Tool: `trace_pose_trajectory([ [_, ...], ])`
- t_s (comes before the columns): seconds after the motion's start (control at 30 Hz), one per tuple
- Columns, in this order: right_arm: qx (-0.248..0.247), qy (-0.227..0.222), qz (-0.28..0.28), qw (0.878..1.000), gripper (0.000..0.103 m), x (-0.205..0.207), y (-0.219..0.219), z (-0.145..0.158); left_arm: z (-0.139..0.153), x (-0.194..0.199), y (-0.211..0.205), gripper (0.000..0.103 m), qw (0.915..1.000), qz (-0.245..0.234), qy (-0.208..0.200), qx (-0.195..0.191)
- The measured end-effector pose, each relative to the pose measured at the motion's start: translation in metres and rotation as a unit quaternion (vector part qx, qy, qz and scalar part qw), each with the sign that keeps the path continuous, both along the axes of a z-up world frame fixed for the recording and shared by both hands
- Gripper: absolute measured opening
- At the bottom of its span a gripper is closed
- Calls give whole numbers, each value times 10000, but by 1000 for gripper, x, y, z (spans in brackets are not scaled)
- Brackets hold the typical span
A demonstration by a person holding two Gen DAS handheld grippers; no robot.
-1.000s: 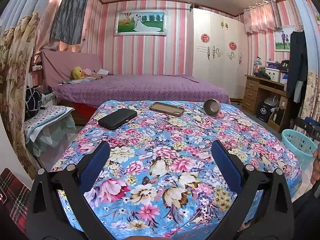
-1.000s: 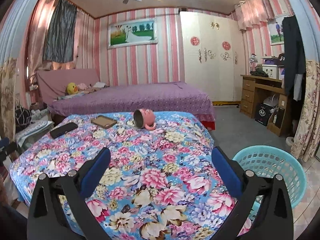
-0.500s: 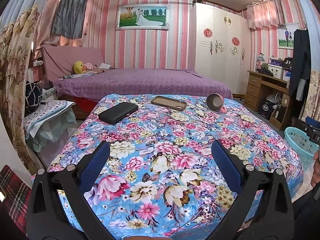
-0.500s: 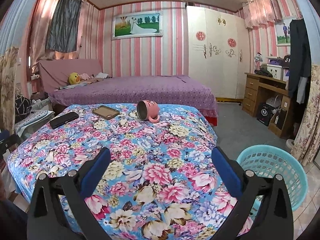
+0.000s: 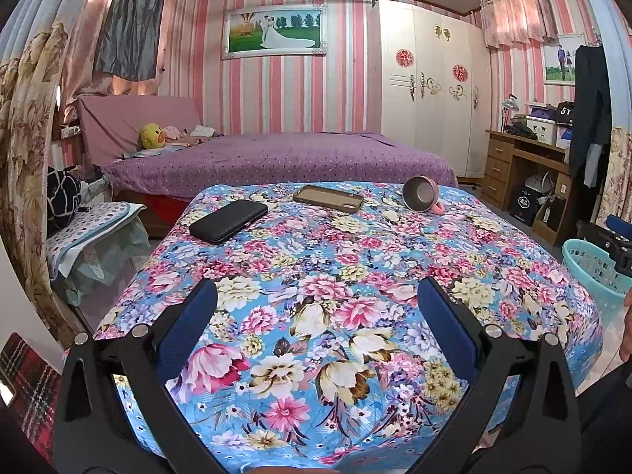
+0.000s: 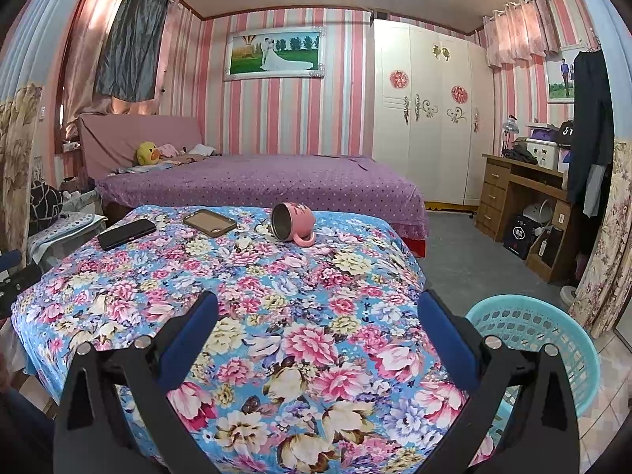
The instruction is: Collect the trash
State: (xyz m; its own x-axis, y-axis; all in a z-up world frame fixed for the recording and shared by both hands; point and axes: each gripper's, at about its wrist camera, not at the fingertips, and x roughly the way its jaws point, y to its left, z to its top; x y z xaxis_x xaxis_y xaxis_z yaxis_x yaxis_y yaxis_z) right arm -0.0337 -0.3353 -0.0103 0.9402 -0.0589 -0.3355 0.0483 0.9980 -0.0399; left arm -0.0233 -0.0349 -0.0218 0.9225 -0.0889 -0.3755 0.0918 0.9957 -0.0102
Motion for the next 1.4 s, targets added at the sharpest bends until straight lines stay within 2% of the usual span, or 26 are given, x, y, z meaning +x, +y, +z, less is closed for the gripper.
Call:
trace_pose_trajectory([
  [1.4, -15, 33, -5, 10000, 98, 0, 1, 0, 0, -2, 4, 98, 9999, 75, 17, -94],
])
